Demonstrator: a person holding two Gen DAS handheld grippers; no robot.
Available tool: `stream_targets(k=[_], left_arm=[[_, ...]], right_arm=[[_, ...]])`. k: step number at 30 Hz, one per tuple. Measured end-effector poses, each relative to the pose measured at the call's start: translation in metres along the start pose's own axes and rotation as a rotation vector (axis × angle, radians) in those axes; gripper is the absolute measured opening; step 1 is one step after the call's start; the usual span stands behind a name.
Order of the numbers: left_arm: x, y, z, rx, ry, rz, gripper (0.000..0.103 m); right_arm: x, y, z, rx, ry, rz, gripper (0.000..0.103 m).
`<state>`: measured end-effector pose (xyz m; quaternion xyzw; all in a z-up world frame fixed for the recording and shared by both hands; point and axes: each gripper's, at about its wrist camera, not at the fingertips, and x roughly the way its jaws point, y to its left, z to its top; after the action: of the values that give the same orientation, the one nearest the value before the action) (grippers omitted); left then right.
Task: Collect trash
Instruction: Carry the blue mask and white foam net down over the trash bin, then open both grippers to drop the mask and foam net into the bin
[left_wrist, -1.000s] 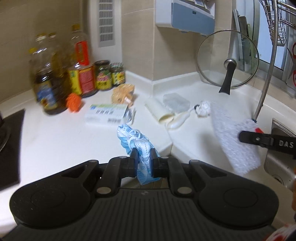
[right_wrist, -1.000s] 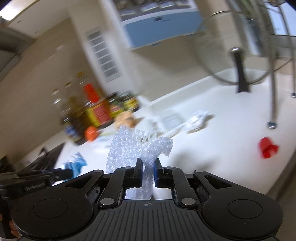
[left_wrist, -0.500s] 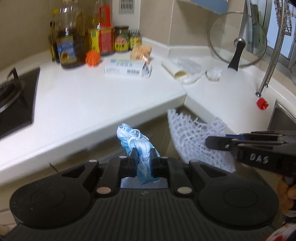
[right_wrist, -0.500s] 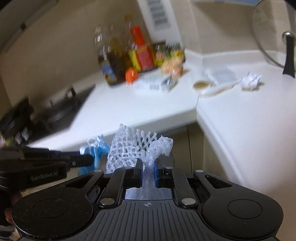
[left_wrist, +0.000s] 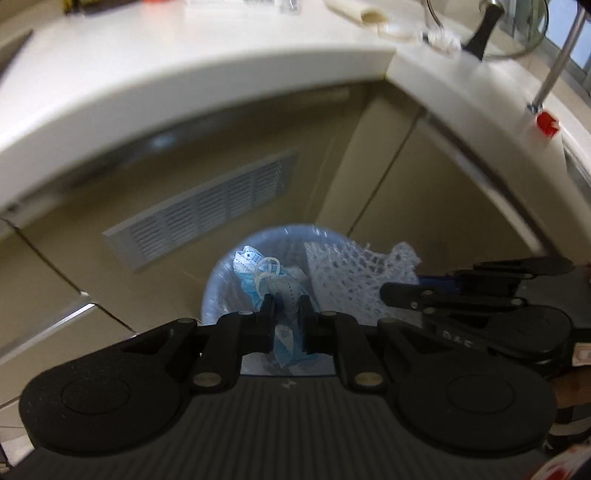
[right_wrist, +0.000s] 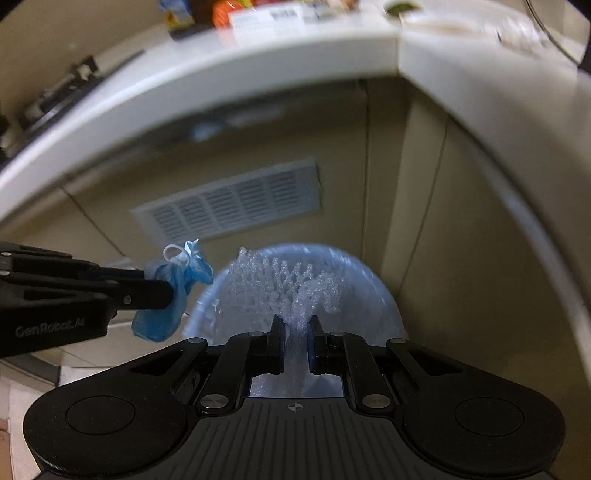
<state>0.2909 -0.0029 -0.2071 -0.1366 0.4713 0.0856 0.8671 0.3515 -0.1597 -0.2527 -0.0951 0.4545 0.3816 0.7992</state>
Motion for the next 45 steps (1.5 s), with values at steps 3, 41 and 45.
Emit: stream_targets(k=[3, 41, 45], left_arm=[[0.029, 0.003, -0.007, 0.007, 0.049, -0.018, 0.011], [0.092, 0.026, -0.023, -0.024, 0.116, -0.028, 0.02], [0.083, 0.026, -0.021, -0.033, 0.108, -0.021, 0.02]], right_arm=[[0.021, -0.01, -0.01, 0.02, 0.012, -0.021, 0.012], [0.077, -0.017, -0.011, 0.038, 0.035, -0.04, 0.048], [0.068, -0.014, -0.006, 0.039, 0.026, -0.029, 0.048]])
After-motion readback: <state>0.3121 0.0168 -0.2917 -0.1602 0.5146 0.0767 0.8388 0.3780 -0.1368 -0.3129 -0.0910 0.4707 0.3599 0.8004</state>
